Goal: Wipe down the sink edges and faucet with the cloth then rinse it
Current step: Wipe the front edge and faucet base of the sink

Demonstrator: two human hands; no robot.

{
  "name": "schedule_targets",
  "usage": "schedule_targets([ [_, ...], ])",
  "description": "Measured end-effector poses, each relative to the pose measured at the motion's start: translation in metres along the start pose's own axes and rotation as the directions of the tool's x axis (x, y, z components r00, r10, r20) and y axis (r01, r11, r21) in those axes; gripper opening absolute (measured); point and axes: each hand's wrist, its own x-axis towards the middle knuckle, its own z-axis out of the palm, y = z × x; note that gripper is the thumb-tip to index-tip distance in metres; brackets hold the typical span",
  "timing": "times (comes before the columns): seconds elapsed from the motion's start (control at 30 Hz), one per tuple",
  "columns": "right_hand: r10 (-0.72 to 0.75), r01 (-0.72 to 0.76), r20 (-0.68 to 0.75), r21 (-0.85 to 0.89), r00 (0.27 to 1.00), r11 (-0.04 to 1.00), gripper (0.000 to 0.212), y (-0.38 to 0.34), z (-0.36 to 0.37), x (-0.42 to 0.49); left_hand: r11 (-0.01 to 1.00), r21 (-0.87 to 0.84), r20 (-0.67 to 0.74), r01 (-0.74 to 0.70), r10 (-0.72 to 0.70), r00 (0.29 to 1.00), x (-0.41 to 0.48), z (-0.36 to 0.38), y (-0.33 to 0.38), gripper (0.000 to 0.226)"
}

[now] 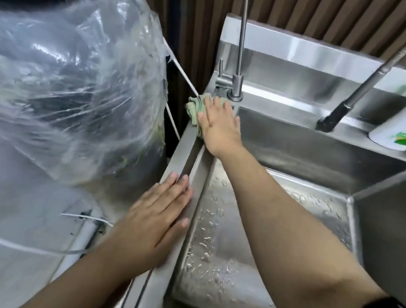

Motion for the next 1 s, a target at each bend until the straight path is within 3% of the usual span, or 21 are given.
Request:
schedule_targets([
  [0.13,-0.183,0.180,0.030,0.083,0.983,0.980,0.053,0.004,0.003,-0.051,0.999,0.053,0.035,0.008,-0.010,0.999,0.005,0.005,0.000,0.053],
  [0.27,-0.212,0.197,0.154,0.105,0.965,0.975,0.052,0.006,0.008,-0.075,0.999,0.045,0.028,-0.001,0.000,1.000,0.006,0.002,-0.001,0.053],
  [0.53,0.009,-0.013,0.054,0.080,0.999,0.997,0.051,0.011,-0.001,0.039,1.000,-0.012,0.051,0.005,-0.004,0.999,0.008,0.001,-0.005,0.053],
  [0.63,-0.053,0.049,0.049,0.090,0.997,0.995,0.055,0.013,-0.002,0.032,0.998,-0.052,-0.014,0.027,-0.028,1.000,0.018,-0.004,-0.009,0.051],
  [0.73,-0.127,0.119,0.013,0.269,0.992,0.956,0.052,0.025,-0.006,0.005,0.992,-0.120,-0.073,0.049,-0.058,0.996,0.047,-0.009,-0.013,0.054],
  [0.8,-0.140,0.162,-0.090,0.338,0.986,0.927,0.045,0.034,-0.007,-0.015,0.986,-0.157,-0.100,0.059,-0.075,0.992,0.072,-0.011,-0.013,0.055],
  [0.87,-0.034,0.120,-0.236,0.359,0.971,0.926,0.040,0.045,-0.008,-0.027,0.978,-0.189,-0.101,0.083,-0.104,0.989,0.096,-0.009,-0.014,0.057],
  [0.93,0.164,0.001,-0.340,0.436,0.926,0.900,0.040,0.057,-0.024,-0.025,0.973,-0.211,-0.110,0.096,-0.121,0.986,0.120,-0.007,-0.018,0.067],
  [1.0,0.282,-0.048,-0.389,0.513,0.877,0.857,0.045,0.067,-0.046,-0.009,0.974,-0.207,-0.109,0.092,-0.117,0.987,0.145,-0.004,-0.025,0.081],
])
